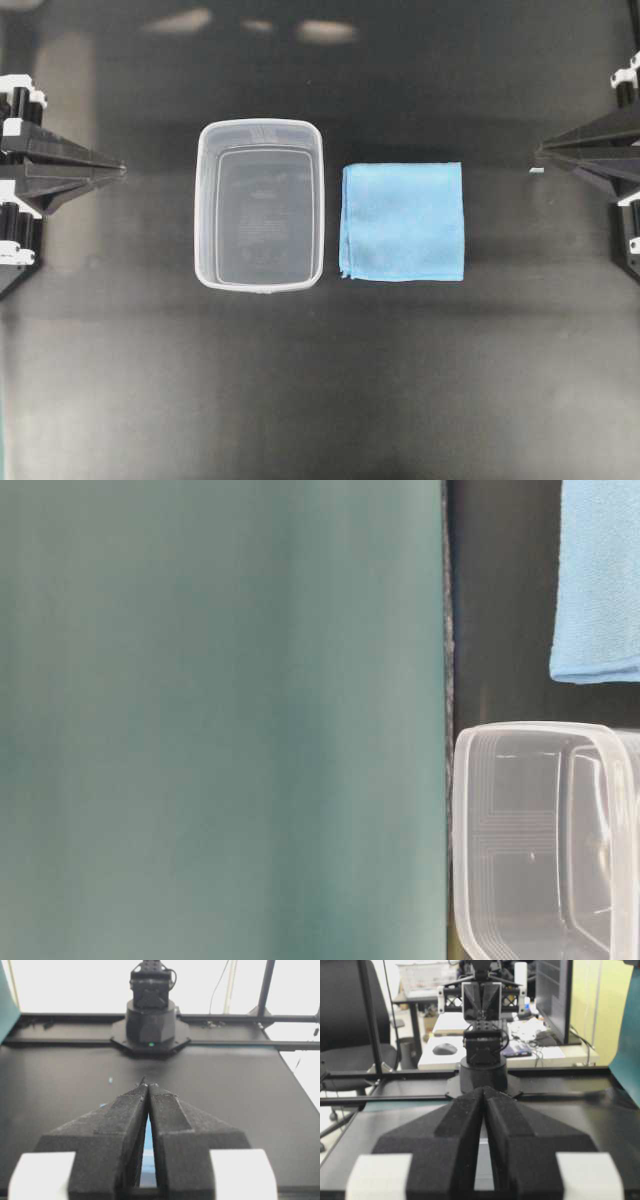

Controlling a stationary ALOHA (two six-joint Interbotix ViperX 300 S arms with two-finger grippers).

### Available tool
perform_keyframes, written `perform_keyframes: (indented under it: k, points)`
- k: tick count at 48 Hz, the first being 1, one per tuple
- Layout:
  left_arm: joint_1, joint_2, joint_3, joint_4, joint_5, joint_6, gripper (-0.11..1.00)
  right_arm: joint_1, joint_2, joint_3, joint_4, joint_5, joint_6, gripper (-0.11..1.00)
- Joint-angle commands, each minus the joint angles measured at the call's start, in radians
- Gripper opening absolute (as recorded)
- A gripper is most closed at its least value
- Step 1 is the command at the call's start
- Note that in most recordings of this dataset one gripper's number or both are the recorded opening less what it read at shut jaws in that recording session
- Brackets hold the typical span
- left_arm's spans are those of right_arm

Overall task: Place the blue towel into the container with the left arm.
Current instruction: 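Reach the left gripper across the container to the blue towel's left edge, then close the left gripper on the towel edge and lift it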

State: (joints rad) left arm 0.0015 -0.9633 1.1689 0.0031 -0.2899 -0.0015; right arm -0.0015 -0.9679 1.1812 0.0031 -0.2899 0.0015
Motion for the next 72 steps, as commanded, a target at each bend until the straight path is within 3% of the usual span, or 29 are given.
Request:
perform_keyframes:
  k: [1, 5, 17, 28, 33, 42, 45, 50, 57, 61, 64, 72]
  points:
    - [0.011, 0.025, -0.054, 0.041, 0.038, -0.011, 0.06, -0.005, 0.006, -0.014, 0.005, -0.009, 0.000, 0.01]
    - [0.011, 0.061, -0.115, 0.041, 0.130, -0.015, 0.00, -0.006, 0.000, -0.012, 0.008, -0.009, 0.002, 0.02]
    - [0.012, 0.229, -0.345, 0.041, 0.394, -0.005, 0.00, -0.008, -0.020, -0.012, 0.008, -0.006, 0.006, 0.00]
    - [0.018, 0.419, -0.535, 0.041, 0.532, -0.002, 0.00, -0.035, -0.044, -0.012, 0.008, 0.035, 0.006, 0.03]
    - [0.021, 0.523, -0.623, 0.043, 0.581, 0.000, 0.00, -0.046, -0.060, -0.014, 0.008, 0.061, 0.008, 0.17]
    - [0.034, 0.701, -0.788, 0.043, 0.704, 0.006, 0.01, -0.046, -0.084, -0.014, 0.008, 0.075, 0.006, 0.65]
    - [0.038, 0.764, -0.845, 0.041, 0.749, 0.008, 0.02, -0.046, -0.091, -0.014, 0.008, 0.075, 0.006, 0.75]
    - [0.048, 0.850, -0.917, 0.043, 0.796, 0.009, 0.21, -0.046, -0.100, -0.014, 0.008, 0.075, 0.006, 0.77]
    - [0.049, 0.986, -1.020, 0.041, 0.836, 0.011, 0.65, -0.046, -0.109, -0.012, 0.008, 0.075, 0.006, 0.77]
    - [0.049, 1.058, -1.068, 0.041, 0.841, 0.011, 0.84, -0.046, -0.110, -0.012, 0.008, 0.077, 0.006, 0.77]
    - [0.048, 1.121, -1.098, 0.043, 0.841, 0.011, 0.91, -0.046, -0.110, -0.011, 0.008, 0.077, 0.006, 0.77]
    - [0.035, 1.258, -1.155, 0.043, 0.841, 0.029, 0.91, -0.046, -0.112, -0.011, 0.008, 0.077, 0.006, 0.77]
